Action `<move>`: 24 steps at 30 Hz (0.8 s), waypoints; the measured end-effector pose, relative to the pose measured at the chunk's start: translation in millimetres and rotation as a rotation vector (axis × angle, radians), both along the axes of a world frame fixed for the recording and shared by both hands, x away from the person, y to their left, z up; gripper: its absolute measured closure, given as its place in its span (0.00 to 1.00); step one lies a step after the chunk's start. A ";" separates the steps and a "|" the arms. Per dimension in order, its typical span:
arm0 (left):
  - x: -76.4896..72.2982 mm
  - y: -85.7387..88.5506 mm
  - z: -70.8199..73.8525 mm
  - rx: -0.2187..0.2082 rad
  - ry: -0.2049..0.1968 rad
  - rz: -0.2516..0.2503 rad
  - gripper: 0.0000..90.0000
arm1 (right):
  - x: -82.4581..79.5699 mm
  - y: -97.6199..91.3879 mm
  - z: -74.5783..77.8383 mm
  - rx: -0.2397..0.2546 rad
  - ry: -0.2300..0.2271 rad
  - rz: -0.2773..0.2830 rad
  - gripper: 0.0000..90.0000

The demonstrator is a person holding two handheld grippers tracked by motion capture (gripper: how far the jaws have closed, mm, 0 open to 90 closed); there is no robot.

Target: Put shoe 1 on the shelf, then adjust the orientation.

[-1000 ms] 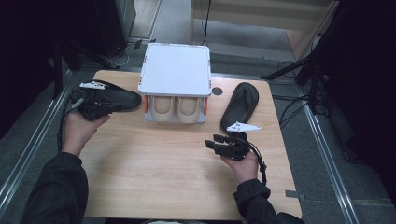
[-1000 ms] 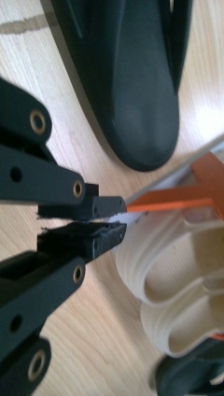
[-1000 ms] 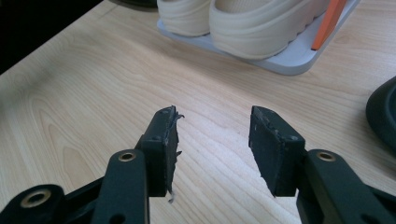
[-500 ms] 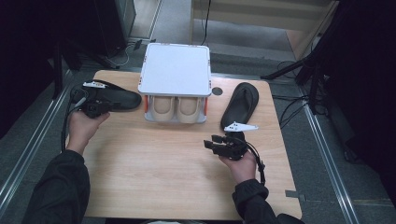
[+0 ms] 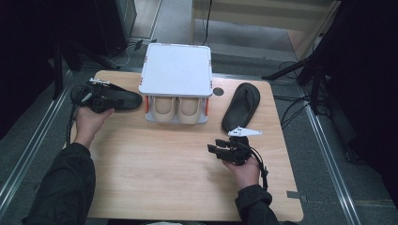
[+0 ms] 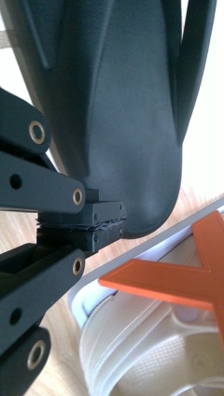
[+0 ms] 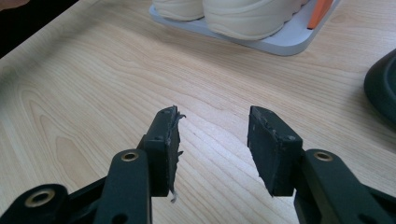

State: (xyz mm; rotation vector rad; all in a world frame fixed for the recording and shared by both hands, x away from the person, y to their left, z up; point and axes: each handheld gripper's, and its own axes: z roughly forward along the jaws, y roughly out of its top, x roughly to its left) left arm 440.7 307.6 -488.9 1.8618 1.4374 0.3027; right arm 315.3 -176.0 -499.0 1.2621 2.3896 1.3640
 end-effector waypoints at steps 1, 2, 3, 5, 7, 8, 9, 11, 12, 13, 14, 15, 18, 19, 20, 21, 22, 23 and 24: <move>1.3 0.0 -1.1 -0.007 -0.012 0.008 1.00 | -0.5 -0.7 -0.5 -0.005 0.001 0.001 0.60; 2.6 0.3 -2.4 -0.013 -0.016 0.013 1.00 | -1.3 -0.9 -0.8 -0.006 0.003 -0.001 0.60; 3.9 1.0 -4.0 -0.013 -0.020 0.022 1.00 | -1.8 -1.3 -1.0 -0.005 0.003 -0.002 0.60; 6.7 4.0 -7.5 -0.016 -0.024 0.041 1.00 | -2.5 -1.8 -1.4 -0.006 0.003 -0.005 0.60; 9.2 7.0 -11.0 -0.019 -0.022 0.057 1.00 | -3.0 -1.6 -2.0 -0.008 0.004 -0.006 0.60; 10.4 8.4 -12.7 -0.018 -0.015 0.058 1.00 | -3.2 -1.5 -2.3 -0.009 0.004 -0.004 0.60; 11.3 9.0 -14.2 -0.016 -0.013 0.061 1.00 | -3.4 -1.5 -2.8 -0.009 0.004 -0.004 0.60; 12.5 9.5 -16.2 -0.013 -0.009 0.065 1.00 | -4.1 -1.0 -3.4 -0.012 0.012 -0.006 0.60; 12.9 9.0 -16.9 -0.011 -0.011 0.069 1.00 | -4.1 -0.8 -3.8 -0.015 0.009 -0.004 0.60; 13.5 8.1 -17.7 -0.009 -0.014 0.069 1.00 | -4.1 -0.7 -4.2 -0.015 0.009 -0.001 0.60; 14.1 7.2 -18.6 -0.003 -0.013 0.068 1.00 | -4.2 -0.6 -4.4 -0.016 0.009 -0.001 0.60; 14.9 6.4 -19.7 0.007 -0.008 0.065 1.00 | -4.5 -0.5 -4.5 -0.017 0.015 -0.002 0.60; 21.2 1.9 -22.3 0.041 0.030 0.055 1.00 | -5.4 -0.8 -4.8 -0.019 0.016 -0.002 0.60; 22.2 0.9 -22.5 0.034 0.022 0.056 1.00 | -5.9 -1.1 -4.9 -0.020 0.015 -0.002 0.60; 23.4 -0.1 -22.6 0.030 0.023 0.059 1.00 | -6.3 -1.5 -5.1 -0.022 0.014 -0.003 0.60; 24.9 -1.2 -23.2 0.038 0.023 0.059 1.00 | -6.9 -1.8 -5.1 -0.022 0.017 -0.007 0.60; 25.8 -1.8 -24.0 0.047 0.025 0.063 1.00 | -7.1 -2.6 -5.3 -0.022 0.017 -0.006 0.60; 26.4 -1.5 -25.3 0.044 0.027 0.064 1.00 | -7.3 -3.2 -5.3 -0.024 0.022 -0.010 0.60; 26.8 -0.9 -26.4 0.046 0.036 0.065 1.00 | -7.3 -3.8 -5.8 -0.023 0.018 -0.011 0.60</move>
